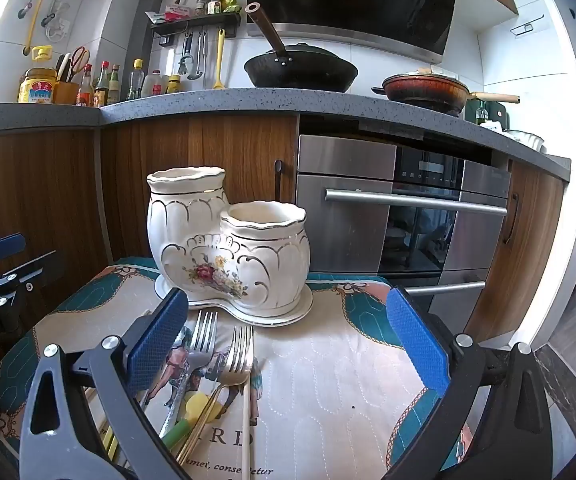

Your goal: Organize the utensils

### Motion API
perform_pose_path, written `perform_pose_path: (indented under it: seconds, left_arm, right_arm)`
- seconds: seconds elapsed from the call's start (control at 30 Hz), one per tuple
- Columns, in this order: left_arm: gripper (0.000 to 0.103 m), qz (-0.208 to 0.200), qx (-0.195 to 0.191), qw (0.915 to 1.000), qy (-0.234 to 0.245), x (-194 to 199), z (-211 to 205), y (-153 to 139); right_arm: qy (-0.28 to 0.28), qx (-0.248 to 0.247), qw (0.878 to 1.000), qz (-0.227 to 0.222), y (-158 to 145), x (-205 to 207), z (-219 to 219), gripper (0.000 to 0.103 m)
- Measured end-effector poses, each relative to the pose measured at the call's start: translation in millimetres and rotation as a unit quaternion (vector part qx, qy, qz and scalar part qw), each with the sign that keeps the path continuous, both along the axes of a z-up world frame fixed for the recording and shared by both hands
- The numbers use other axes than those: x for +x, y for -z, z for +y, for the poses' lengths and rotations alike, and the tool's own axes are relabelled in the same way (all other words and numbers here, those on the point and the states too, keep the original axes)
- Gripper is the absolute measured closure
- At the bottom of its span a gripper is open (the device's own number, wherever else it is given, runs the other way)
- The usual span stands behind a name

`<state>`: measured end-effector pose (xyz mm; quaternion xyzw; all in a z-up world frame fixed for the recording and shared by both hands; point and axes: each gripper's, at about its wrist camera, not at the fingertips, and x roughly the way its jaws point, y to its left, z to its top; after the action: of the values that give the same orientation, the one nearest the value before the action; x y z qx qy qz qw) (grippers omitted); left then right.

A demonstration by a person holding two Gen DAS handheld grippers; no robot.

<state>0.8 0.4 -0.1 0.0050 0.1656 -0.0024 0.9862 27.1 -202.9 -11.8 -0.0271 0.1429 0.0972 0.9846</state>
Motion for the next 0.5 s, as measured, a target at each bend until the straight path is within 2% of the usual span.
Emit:
perform_pose_path:
  seconds: [0.5]
  left_arm:
    - [0.005, -0.002, 0.002, 1.0, 0.0, -0.3, -0.2, 0.0]
  right_arm:
    - [0.0, 0.001, 1.0, 0.002, 0.5, 0.8, -0.8, 0.005]
